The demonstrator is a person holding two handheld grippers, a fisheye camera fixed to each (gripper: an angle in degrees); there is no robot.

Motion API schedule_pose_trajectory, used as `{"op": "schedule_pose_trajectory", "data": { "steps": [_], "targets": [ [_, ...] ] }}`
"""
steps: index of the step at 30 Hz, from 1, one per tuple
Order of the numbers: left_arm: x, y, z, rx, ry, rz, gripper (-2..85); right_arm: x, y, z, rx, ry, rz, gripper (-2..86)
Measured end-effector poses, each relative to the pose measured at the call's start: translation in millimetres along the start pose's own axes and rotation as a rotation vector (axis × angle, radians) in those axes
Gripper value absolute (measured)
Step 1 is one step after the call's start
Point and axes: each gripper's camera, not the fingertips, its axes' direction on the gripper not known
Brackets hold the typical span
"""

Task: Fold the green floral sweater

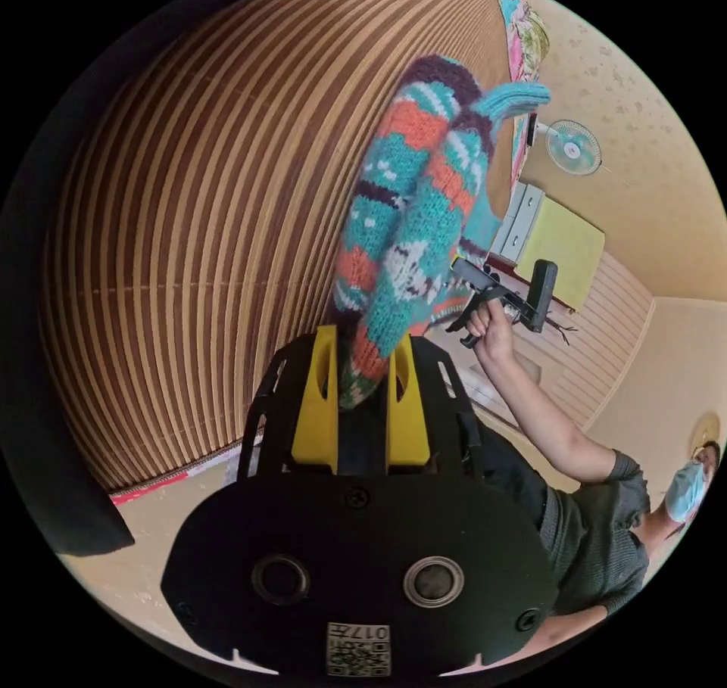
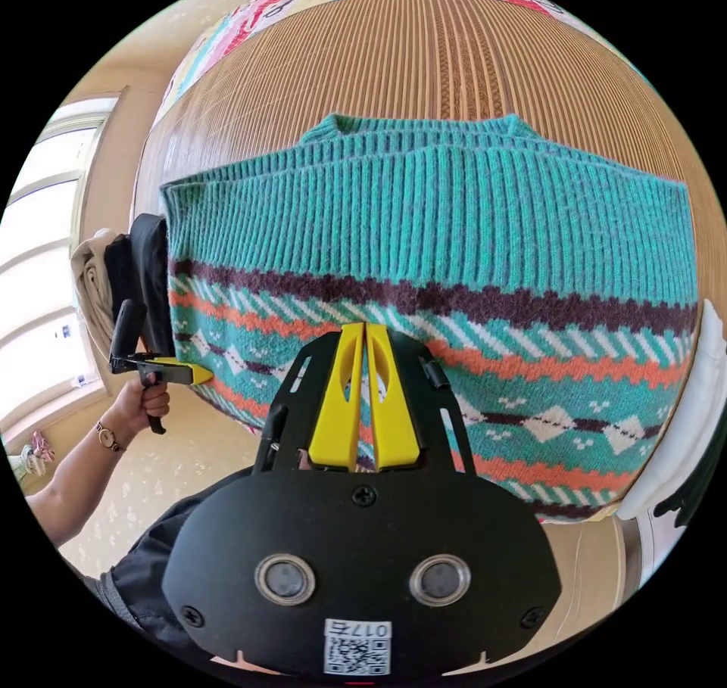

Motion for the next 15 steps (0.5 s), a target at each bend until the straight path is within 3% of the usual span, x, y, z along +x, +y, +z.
{"op": "schedule_pose_trajectory", "data": {
  "steps": [7, 11, 15],
  "targets": [
    [91, 37, 17, 0.135, 0.188, 0.366, 7.7, 11, -1, 2, -0.015, -0.182, 0.007, 0.4],
    [188, 40, 85, 0.111, 0.006, 0.553, 7.7, 20, 1, -5, -0.08, -0.261, 0.0, 0.5],
    [256, 36, 164, 0.06, -0.168, 0.672, 7.8, 52, 35, -59, 0.071, -0.331, -0.025, 0.6]
  ]
}}
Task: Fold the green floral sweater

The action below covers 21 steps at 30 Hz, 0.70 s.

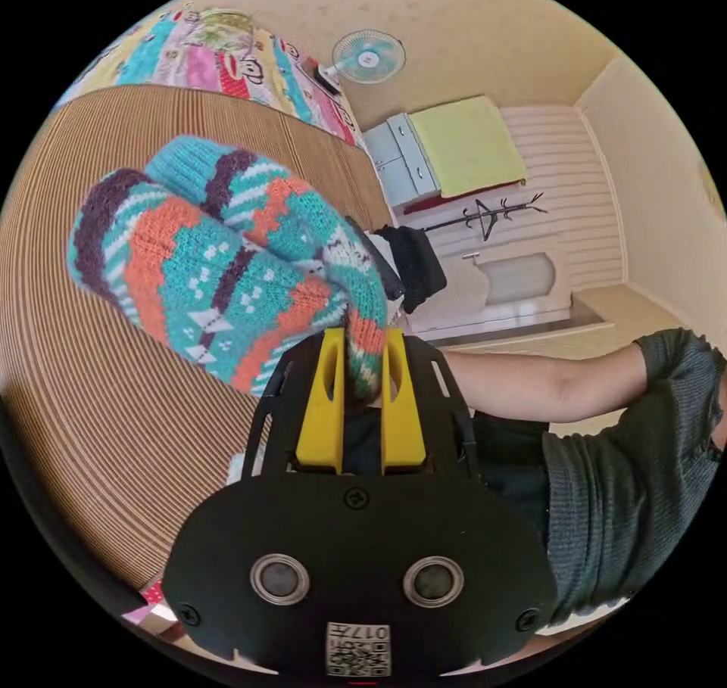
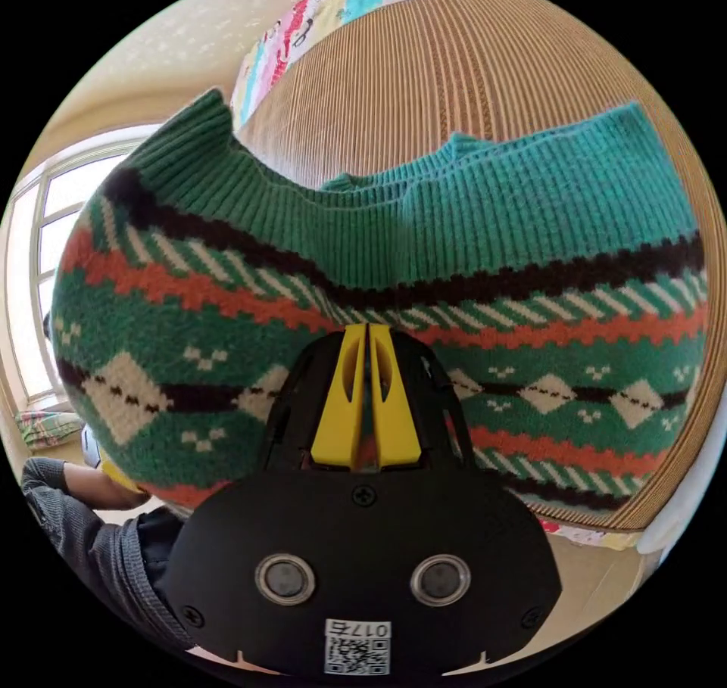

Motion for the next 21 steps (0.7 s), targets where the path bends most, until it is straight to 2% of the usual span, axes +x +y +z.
{"op": "schedule_pose_trajectory", "data": {
  "steps": [6, 9, 11, 12, 15, 17, 21],
  "targets": [
    [54, -48, 140, -0.109, -0.124, 0.051, 7.8, 99, 75, -100, 0.191, -0.146, 0.126, 1.2],
    [52, -61, 212, -0.097, -0.147, -0.03, 8.1, 157, 110, -140, 0.289, -0.228, 0.23, 2.6],
    [38, -67, 264, -0.08, -0.166, -0.176, 8.8, 187, 125, -157, 0.335, -0.314, 0.268, 4.9],
    [34, -68, 276, -0.086, -0.174, -0.21, 9.1, 204, 130, -164, 0.349, -0.409, 0.267, 8.0],
    [29, -70, 310, -0.082, -0.169, -0.294, 13.4, 232, 123, -166, 0.312, -0.62, 0.234, 16.0],
    [39, -70, 312, -0.064, -0.136, -0.266, 17.2, 232, 110, -164, 0.248, -0.597, 0.204, 17.4],
    [37, -51, 294, -0.042, -0.03, -0.279, 17.0, 204, 60, -141, 0.005, -0.442, 0.096, 18.6]
  ]
}}
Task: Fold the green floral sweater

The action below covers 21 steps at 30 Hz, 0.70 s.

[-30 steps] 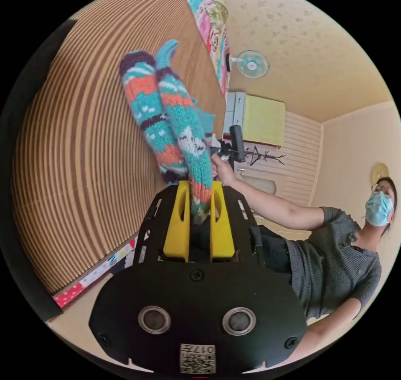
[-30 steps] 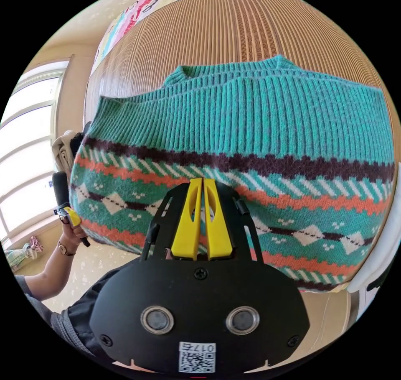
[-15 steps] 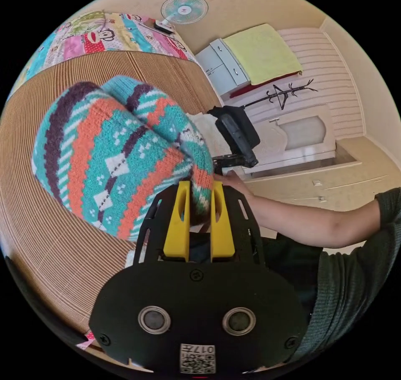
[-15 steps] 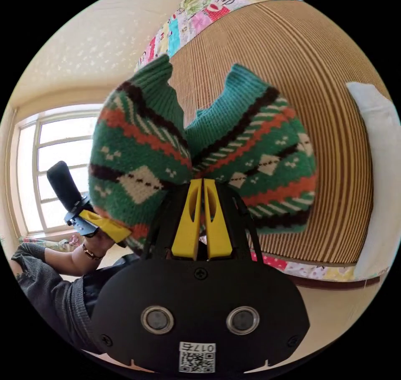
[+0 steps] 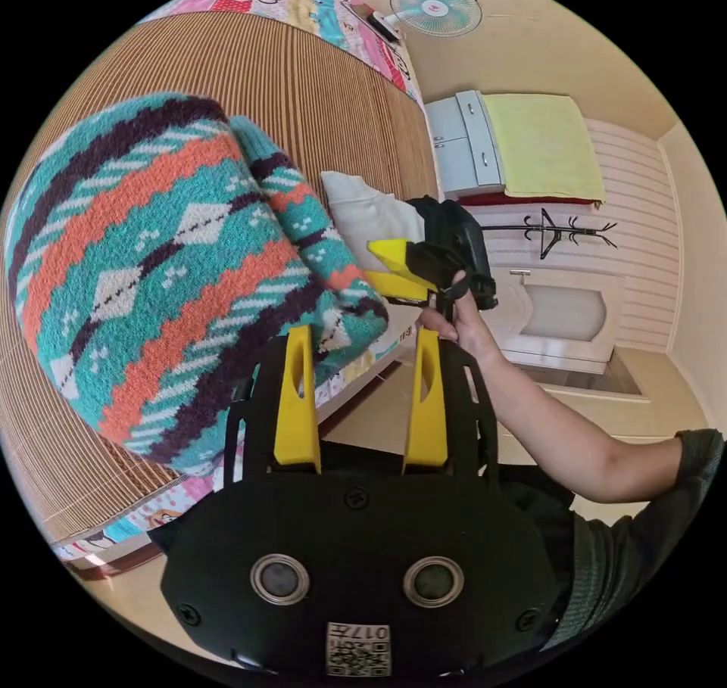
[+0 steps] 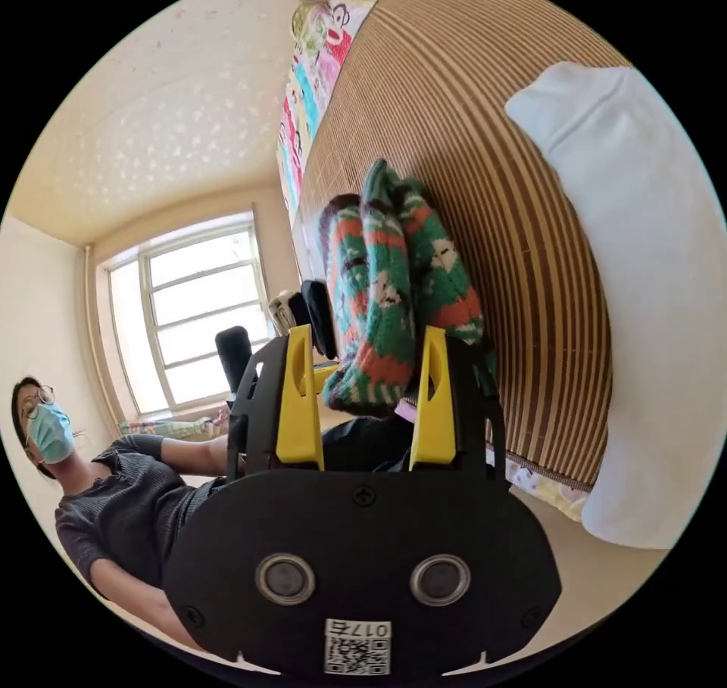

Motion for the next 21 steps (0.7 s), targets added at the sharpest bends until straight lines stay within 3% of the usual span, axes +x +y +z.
{"op": "schedule_pose_trajectory", "data": {
  "steps": [2, 5, 7, 10, 12, 14, 18, 21],
  "targets": [
    [-23, 16, -21, 0.018, 0.099, -0.06, 15.1, -10, -21, 26, -0.138, 0.063, -0.004, 18.1],
    [-49, 45, -51, 0.083, 0.094, -0.146, 14.6, -36, -44, 74, -0.414, 0.386, -0.044, 9.6],
    [-65, 65, -70, 0.119, 0.061, -0.21, 14.3, -76, -45, 93, -0.571, 0.426, -0.298, 7.6],
    [-94, 104, -105, 0.244, 0.07, -0.342, 14.1, -122, -34, 60, -0.534, 0.208, -0.576, 7.0],
    [-111, 129, -125, 0.355, 0.11, -0.412, 14.2, -119, -32, 38, -0.51, 0.193, -0.582, 7.1],
    [-137, 154, -141, 0.476, 0.208, -0.503, 15.4, -94, -33, 23, -0.498, 0.255, -0.526, 7.7],
    [-166, 161, -146, 0.5, 0.231, -0.593, 17.0, 9, -47, 18, -0.486, 0.675, -0.073, 12.7],
    [-174, 143, -142, 0.44, 0.194, -0.588, 18.4, -1, -47, -8, -0.308, 0.62, -0.117, 15.7]
  ]
}}
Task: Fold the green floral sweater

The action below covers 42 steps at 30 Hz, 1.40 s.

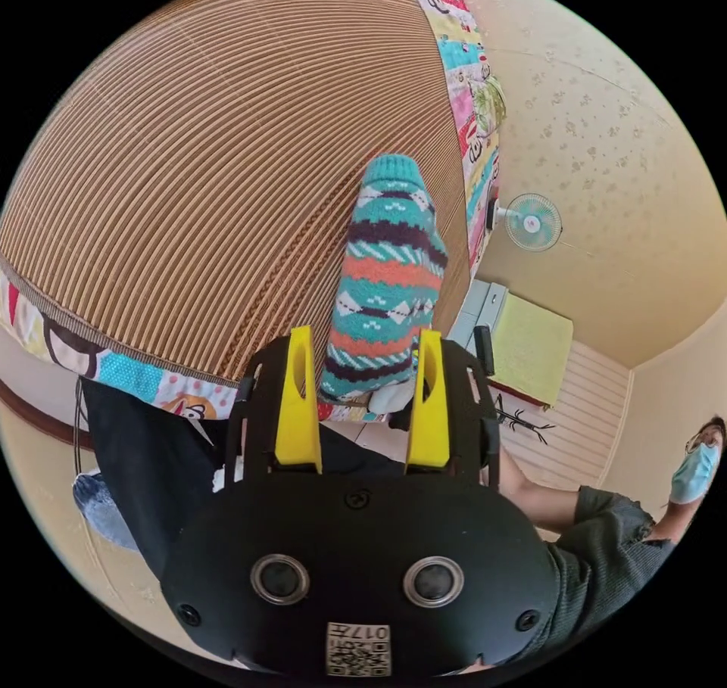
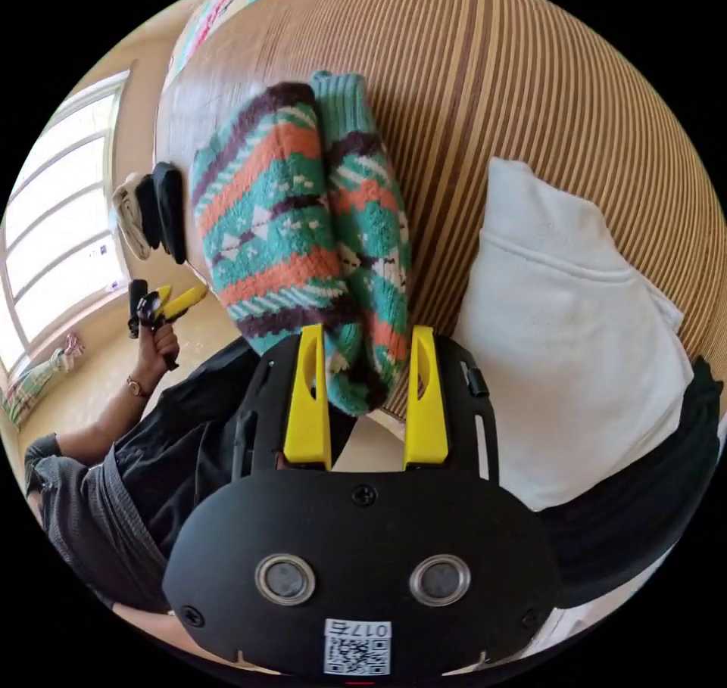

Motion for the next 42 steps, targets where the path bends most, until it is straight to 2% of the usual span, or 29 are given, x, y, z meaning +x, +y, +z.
{"op": "schedule_pose_trajectory", "data": {
  "steps": [3, 6, 9, 11, 12, 13, 17, 21, 24, 28, 37, 42],
  "targets": [
    [9, -14, 16, -0.053, -0.03, 0.04, 20.5, -5, 4, -34, 0.193, -0.012, -0.073, 19.6],
    [8, -28, 36, -0.124, -0.066, 0.062, 23.3, 12, -24, -24, 0.103, -0.122, -0.093, 24.6],
    [-10, -40, 52, -0.177, 0.001, -0.003, 24.0, 30, -51, 9, -0.042, -0.102, -0.091, 26.2],
    [-16, -49, 63, -0.249, 0.014, 0.014, 22.9, 39, -60, 33, -0.135, -0.146, -0.087, 25.9],
    [-19, -51, 65, -0.27, 0.047, 0.017, 22.2, 42, -61, 48, -0.178, -0.235, -0.095, 24.6],
    [-27, -54, 68, -0.297, 0.146, 0.001, 20.7, 45, -59, 64, -0.206, -0.304, -0.081, 23.9],
    [-50, -54, 54, -0.337, 0.23, -0.041, 20.7, 55, -37, 80, -0.141, -0.349, -0.003, 22.5],
    [-50, -52, 21, -0.368, 0.193, 0.023, 19.1, 60, 1, 111, -0.092, -0.564, 0.065, 18.1],
    [-55, -45, -27, -0.362, 0.165, 0.06, 18.2, 30, 24, 139, -0.032, -0.657, 0.054, 16.1],
    [-84, -33, -131, -0.261, 0.179, 0.049, 16.9, -43, 28, 185, 0.003, -0.788, -0.039, 14.4],
    [-117, -22, -412, 0.018, 0.157, 0.169, 15.9, -278, -56, 225, -0.012, -0.733, -0.418, 13.3],
    [-114, -30, -550, 0.173, 0.077, 0.246, 16.4, -362, -106, 255, 0.076, -0.761, -0.462, 14.0]
  ]
}}
